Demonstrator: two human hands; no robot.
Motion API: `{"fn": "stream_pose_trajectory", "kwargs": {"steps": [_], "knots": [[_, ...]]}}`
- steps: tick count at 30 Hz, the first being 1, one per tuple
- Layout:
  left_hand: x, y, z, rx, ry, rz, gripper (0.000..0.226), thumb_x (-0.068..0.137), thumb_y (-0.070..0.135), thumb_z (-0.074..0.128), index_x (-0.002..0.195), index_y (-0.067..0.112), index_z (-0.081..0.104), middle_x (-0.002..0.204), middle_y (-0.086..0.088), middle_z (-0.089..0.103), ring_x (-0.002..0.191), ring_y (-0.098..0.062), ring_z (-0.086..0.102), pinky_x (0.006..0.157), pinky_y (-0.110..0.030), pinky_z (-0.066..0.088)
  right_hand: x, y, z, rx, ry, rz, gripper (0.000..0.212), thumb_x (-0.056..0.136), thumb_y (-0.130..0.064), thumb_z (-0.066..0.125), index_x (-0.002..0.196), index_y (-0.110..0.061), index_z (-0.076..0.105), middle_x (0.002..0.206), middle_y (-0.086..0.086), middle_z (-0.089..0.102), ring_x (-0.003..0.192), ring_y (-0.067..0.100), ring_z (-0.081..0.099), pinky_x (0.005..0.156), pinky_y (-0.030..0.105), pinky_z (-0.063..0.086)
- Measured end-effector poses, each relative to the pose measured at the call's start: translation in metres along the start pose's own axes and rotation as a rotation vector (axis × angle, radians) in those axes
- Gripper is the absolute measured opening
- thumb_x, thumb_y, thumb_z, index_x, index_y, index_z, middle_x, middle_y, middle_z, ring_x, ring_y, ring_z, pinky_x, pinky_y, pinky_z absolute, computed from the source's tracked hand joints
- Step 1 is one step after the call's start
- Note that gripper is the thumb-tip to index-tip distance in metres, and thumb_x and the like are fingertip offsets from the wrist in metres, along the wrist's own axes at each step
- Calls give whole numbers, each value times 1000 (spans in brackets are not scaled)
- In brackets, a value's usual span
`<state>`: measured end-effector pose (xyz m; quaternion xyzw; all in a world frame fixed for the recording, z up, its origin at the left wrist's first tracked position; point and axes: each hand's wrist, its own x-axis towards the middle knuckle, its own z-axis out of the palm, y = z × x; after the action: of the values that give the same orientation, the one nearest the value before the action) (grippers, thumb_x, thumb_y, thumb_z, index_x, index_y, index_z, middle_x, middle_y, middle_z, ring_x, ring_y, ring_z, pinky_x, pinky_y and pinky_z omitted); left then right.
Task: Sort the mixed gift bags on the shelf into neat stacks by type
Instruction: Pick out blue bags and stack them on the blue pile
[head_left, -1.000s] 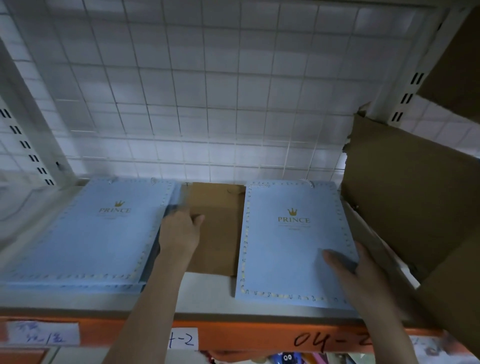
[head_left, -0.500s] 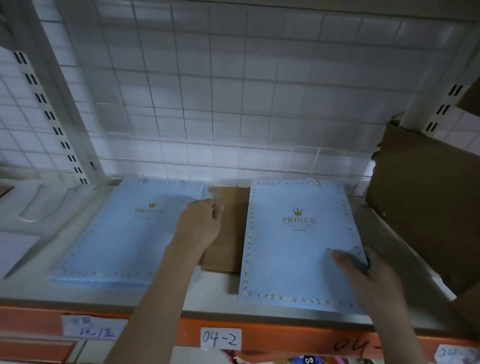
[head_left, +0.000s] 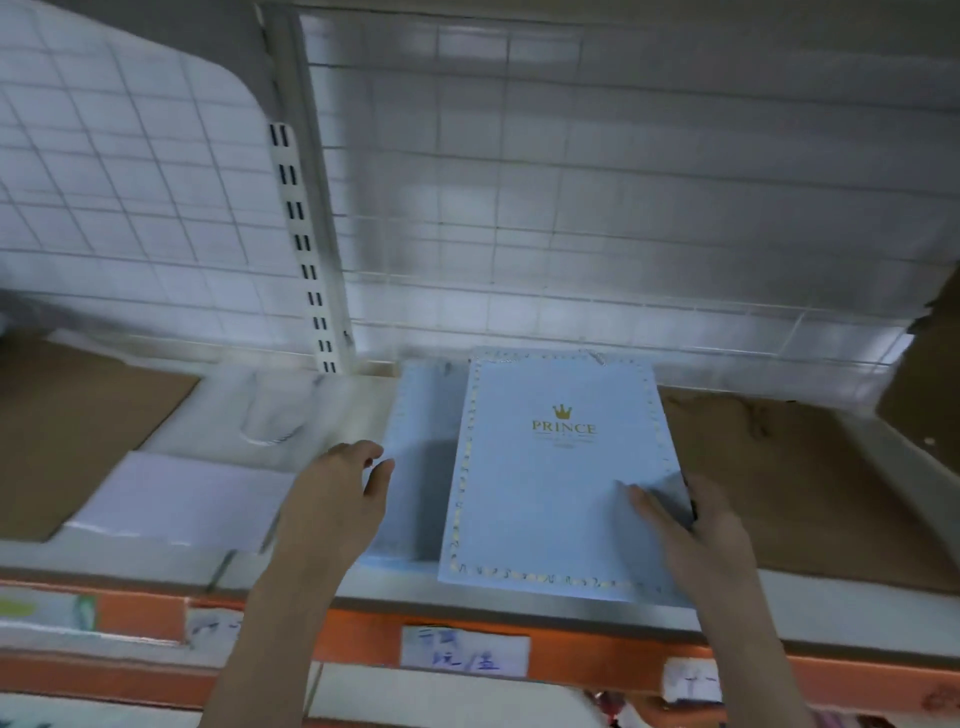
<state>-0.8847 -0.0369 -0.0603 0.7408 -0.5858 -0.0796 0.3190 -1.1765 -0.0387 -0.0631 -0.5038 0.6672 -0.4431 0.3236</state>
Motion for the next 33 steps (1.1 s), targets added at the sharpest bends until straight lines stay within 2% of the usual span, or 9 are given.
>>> {"fn": "stream_pose_trajectory", "kwargs": {"steps": [2, 4, 7, 13, 17, 20, 23, 27, 33], "knots": [[2, -20, -12, 10, -8, 16, 26, 92, 25, 53, 111, 12, 64, 103, -6, 67, 94, -26, 62, 81, -36, 48, -10, -10, 28, 20, 11, -19, 43, 83, -26, 67, 123, -21, 51, 89, -12, 59, 80, 9, 55, 70, 27, 43], [5, -37, -23, 13, -15, 20, 26, 91, 25, 53, 111, 13, 64, 103, -6, 67, 94, -26, 62, 83, -37, 48, -16, -17, 49, 21, 29, -28, 45, 83, -25, 67, 125, -24, 52, 87, -14, 62, 87, 14, 59, 80, 30, 44], [9, -56, -32, 3, -36, 28, 24, 91, 24, 53, 110, 12, 64, 101, -7, 68, 92, -27, 63, 83, -38, 49, -23, -26, 65, -34, 42, -34, 41, 84, -26, 65, 122, -21, 52, 93, -1, 63, 91, 21, 58, 78, 31, 42], [4, -63, -26, -17, -72, 91, 24, 92, 20, 51, 108, 10, 65, 99, -9, 68, 92, -27, 62, 82, -36, 49, -21, -25, 75, -300, 72, -48, 48, 86, -34, 61, 125, -10, 48, 99, 7, 57, 100, 30, 55, 72, 31, 41], [-1, -57, -19, -18, -93, 108, 23, 92, 20, 51, 108, 10, 65, 99, -8, 68, 92, -27, 62, 79, -32, 46, -12, -20, 81, -470, 107, -130, 56, 85, -41, 60, 129, -9, 48, 110, 15, 58, 103, 31, 51, 81, 37, 46], [-6, -55, -19, -24, -95, 123, 22, 92, 18, 51, 106, 8, 66, 98, -9, 68, 91, -26, 61, 78, -32, 46, -6, -13, 87, -631, 127, -170, 54, 84, -45, 60, 125, -9, 53, 114, 17, 56, 108, 33, 46, 93, 39, 34], [-10, -57, -24, -27, -74, 140, 21, 90, 15, 54, 104, 5, 66, 96, -10, 68, 90, -27, 62, 77, -30, 46, -9, -12, 91, -734, 167, -215, 48, 87, -41, 57, 118, -4, 59, 111, 20, 56, 104, 35, 47, 91, 35, 27], [-15, -70, -39, -10, -23, 127, 21, 90, 19, 55, 104, 9, 66, 92, -7, 69, 86, -25, 62, 77, -31, 47, -26, -32, 107, -672, 216, -297, 44, 87, -26, 61, 121, 2, 57, 114, 25, 54, 103, 40, 50, 92, 45, 38], [-14, -124, -90, 18, 94, 59, 18, 89, 18, 57, 100, 8, 68, 80, -4, 67, 68, -21, 58, 67, -31, 49, -65, -73, 177, -545, 19, -412, 44, 92, -25, 54, 130, -3, 49, 121, 19, 52, 109, 34, 49, 93, 42, 40]]}}
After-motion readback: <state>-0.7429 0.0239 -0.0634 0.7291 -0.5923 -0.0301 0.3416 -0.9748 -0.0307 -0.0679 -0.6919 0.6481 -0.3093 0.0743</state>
